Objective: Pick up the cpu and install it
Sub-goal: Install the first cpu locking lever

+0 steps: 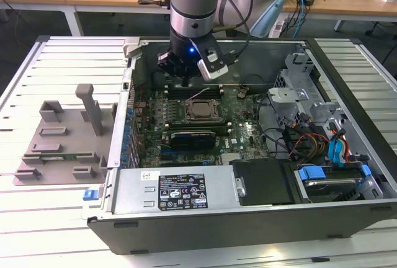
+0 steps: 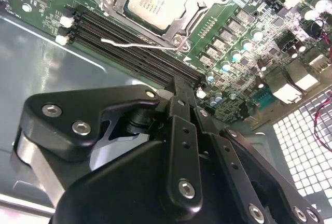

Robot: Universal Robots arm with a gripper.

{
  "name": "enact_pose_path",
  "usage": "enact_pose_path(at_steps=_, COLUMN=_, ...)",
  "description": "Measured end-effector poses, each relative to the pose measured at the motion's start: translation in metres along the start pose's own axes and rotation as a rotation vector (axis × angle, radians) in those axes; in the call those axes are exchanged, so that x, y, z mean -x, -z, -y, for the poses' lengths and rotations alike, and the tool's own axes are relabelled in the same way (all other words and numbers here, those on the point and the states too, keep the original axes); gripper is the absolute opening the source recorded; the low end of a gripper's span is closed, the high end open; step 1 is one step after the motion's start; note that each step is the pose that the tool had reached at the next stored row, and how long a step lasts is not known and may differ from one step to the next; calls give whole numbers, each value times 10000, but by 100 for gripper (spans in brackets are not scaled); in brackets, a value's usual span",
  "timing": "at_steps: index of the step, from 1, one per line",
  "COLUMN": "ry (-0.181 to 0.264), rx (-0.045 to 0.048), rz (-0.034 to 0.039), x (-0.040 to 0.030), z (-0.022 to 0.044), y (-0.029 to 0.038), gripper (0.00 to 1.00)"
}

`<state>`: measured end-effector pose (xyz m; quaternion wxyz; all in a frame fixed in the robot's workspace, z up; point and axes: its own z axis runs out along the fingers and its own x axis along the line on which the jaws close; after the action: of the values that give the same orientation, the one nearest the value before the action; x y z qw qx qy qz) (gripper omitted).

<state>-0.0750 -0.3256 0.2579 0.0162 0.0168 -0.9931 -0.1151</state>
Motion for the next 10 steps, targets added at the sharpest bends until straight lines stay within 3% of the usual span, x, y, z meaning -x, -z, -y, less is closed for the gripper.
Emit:
enact_pose_path(at_steps=1, ry=-5, rx=1, rz=2, x=3, z=0, y=0, gripper=11)
enact_pose_path(at_steps=2, ry=6, rx=-4, rz=67, x=1, z=1, y=-5, gripper=11)
enact_pose_path(at_steps=3, ry=47, rx=-11, rz=254, x=-4, z=3, y=-12, gripper=11)
enact_pose_path(at_steps=4, ry=68, rx=-14, rz=370, x=-5, z=4, y=-19, gripper=11)
enact_pose_path(at_steps=6, ry=92, rx=-22, rz=517, x=-5, z=9, y=-39, gripper=11)
enact_pose_path(at_steps=10, ry=85, rx=-22, rz=528, x=-4, z=23, y=-100, gripper=11)
